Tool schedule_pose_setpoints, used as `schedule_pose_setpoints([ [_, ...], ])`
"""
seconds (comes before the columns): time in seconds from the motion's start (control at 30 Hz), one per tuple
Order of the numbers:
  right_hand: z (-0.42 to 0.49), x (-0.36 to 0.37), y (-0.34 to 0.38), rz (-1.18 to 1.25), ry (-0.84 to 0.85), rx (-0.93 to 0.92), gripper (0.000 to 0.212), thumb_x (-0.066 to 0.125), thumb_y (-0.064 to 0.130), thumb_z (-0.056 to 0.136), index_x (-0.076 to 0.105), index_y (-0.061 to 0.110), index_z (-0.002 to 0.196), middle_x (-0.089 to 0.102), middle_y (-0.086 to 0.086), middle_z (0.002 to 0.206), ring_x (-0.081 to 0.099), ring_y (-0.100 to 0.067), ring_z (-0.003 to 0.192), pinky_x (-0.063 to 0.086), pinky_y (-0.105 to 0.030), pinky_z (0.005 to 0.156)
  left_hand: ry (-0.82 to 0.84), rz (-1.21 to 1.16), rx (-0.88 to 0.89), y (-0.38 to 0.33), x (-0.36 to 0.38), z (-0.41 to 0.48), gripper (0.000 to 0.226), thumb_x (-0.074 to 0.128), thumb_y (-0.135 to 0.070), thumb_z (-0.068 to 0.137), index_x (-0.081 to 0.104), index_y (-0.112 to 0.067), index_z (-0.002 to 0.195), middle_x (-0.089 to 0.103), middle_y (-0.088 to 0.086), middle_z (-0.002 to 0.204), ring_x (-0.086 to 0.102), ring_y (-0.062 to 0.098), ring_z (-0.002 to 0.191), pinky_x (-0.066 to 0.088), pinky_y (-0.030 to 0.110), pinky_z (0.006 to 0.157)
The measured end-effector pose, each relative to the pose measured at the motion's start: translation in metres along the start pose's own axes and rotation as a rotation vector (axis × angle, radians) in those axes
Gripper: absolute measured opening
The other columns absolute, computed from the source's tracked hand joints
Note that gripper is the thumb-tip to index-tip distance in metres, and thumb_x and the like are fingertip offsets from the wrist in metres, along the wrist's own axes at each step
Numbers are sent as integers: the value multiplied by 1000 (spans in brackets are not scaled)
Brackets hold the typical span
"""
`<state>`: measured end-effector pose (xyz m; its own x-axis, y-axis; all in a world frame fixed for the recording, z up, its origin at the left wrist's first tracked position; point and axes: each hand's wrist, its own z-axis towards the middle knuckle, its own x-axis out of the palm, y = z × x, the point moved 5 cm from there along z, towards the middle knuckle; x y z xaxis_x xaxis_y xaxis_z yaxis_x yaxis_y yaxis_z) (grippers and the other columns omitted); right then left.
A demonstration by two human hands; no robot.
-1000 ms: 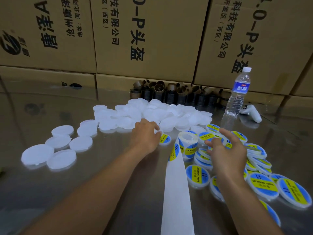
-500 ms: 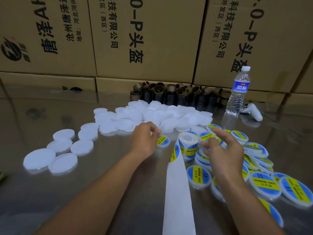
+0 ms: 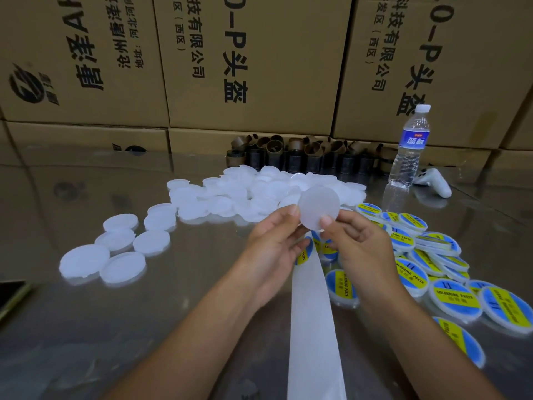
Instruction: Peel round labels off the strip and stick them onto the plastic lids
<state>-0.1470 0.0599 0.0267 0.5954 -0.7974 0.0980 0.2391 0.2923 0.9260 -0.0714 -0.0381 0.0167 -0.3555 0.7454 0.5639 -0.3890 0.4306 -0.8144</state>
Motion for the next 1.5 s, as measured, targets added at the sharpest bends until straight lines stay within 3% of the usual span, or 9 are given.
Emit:
schedule_pose_setpoints([
  [0.23, 0, 11, 2, -43, 176, -34, 28, 52, 4, 93, 66, 26, 102, 71, 13, 93, 64, 3, 85, 49, -12, 68, 18, 132, -152, -7, -9, 0, 58, 39, -51, 91, 59, 0, 111, 64, 16, 106, 64, 25, 93, 55, 36, 81],
  [0.33, -2, 17, 4, -121, 252, -74, 34, 53, -1, 91, 68, 29, 98, 71, 12, 90, 62, 5, 81, 46, -10, 67, 110, 197, -159, -5, -6, -4, 50, 49, -38, 89, 59, 3, 114, 65, 19, 116, 65, 23, 99, 58, 33, 80],
  [0.57, 2, 7, 0, -55, 85, -41, 14, 71, 8, 79, 66, 19, 88, 62, 2, 67, 57, -6, 60, 49, -17, 56, 59, 140, -168, -1, -9, -2, 25, 42, -10, 100, 62, 0, 112, 66, 18, 118, 65, 24, 99, 56, 32, 82],
  [0.73, 6, -6, -7, -351, -148, -134, 6, 67, 20, 85, 62, 20, 82, 61, 4, 68, 54, -3, 61, 44, -12, 59, -134, 0, -40, -13, -25, 5, 22, 40, -9, 101, 62, -9, 102, 67, 7, 103, 64, 20, 96, 55, 34, 84],
  [0.97, 11, 4, -19, -626, -22, -46, 23, 72, 16, 79, 56, 26, 92, 65, 12, 67, 56, -1, 58, 43, -20, 63, -194, 151, 28, -12, -26, 4, 26, 37, -8, 103, 62, -16, 106, 69, 6, 102, 72, 19, 79, 58, 33, 77],
  [1.17, 14, -3, -22, -341, -25, 102, 22, 67, 2, 82, 61, 18, 97, 64, 10, 61, 52, 5, 51, 39, -7, 48, -352, 292, 40, -13, -31, 2, 23, 44, -8, 100, 63, -18, 92, 65, 1, 85, 68, 13, 66, 58, 26, 61],
  [1.27, 14, -5, -21, -171, -49, 127, 23, 64, 1, 85, 60, 21, 95, 62, 10, 63, 53, -7, 62, 43, -19, 58, -395, 403, -10, -9, -34, 2, 16, 50, -10, 98, 62, -17, 91, 65, 5, 89, 64, 19, 73, 56, 28, 63],
  [1.37, 14, -5, -21, -48, -72, 153, 27, 61, -2, 87, 59, 25, 88, 59, 5, 73, 55, -12, 60, 44, -27, 55, -327, 505, -122, -1, -30, 3, 24, 54, -24, 97, 66, -5, 107, 67, 16, 108, 65, 29, 95, 54, 44, 90],
  [1.5, 13, -1, -21, 46, -28, 173, 25, 59, -6, 86, 56, 19, 88, 65, -6, 81, 63, -14, 63, 50, -24, 52, -193, 492, -220, 6, -24, 2, 37, 50, -36, 98, 71, -6, 103, 72, 14, 105, 68, 25, 90, 56, 33, 75],
])
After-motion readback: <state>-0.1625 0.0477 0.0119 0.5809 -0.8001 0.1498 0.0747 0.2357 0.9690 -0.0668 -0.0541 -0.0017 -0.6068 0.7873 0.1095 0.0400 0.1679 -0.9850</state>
